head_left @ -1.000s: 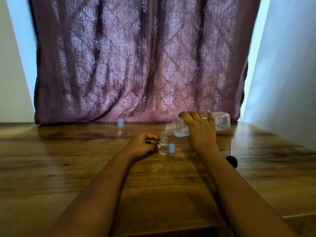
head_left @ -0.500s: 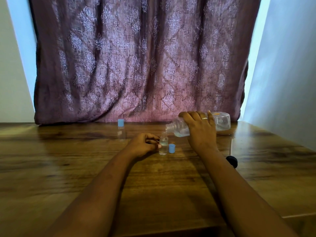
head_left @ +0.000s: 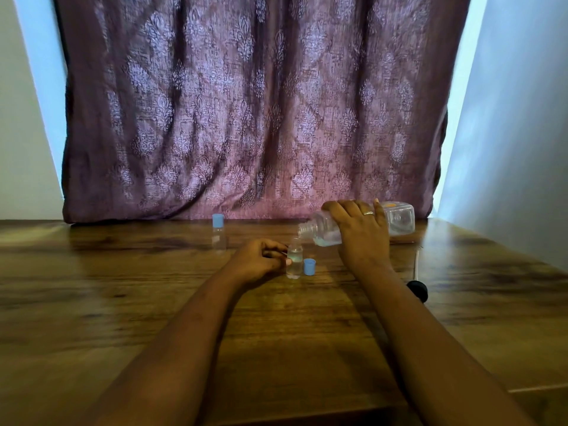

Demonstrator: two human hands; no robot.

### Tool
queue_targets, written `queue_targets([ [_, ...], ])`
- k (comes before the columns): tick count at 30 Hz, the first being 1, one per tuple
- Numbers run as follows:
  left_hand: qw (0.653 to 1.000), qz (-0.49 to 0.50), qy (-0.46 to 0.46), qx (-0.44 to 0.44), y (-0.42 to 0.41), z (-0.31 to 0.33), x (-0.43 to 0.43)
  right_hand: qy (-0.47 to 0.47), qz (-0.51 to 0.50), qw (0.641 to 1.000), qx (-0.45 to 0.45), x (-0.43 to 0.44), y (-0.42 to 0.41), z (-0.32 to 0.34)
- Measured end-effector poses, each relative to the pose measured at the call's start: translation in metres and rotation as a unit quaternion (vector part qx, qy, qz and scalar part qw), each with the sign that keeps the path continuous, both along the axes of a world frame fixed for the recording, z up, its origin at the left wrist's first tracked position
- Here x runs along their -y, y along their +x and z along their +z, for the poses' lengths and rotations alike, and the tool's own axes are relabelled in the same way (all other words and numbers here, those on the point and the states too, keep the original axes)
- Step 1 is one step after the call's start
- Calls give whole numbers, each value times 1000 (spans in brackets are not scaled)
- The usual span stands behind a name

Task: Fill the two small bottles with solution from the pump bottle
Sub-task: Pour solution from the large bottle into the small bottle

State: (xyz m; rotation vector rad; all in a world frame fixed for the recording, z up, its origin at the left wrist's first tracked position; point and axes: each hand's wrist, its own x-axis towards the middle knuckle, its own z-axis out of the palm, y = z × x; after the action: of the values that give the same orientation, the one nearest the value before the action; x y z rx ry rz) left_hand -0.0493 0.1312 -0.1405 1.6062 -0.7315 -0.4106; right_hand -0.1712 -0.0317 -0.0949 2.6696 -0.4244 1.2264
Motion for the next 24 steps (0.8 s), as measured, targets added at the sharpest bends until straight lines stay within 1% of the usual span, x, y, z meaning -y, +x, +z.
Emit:
queue_targets([
  [12, 1000, -3, -3, 0, 0, 0, 0, 2, -2, 1000, -6, 0, -2, 0],
  [24, 999, 11, 8, 41, 2, -1, 0, 5, 5, 1000, -2, 0, -2, 0],
])
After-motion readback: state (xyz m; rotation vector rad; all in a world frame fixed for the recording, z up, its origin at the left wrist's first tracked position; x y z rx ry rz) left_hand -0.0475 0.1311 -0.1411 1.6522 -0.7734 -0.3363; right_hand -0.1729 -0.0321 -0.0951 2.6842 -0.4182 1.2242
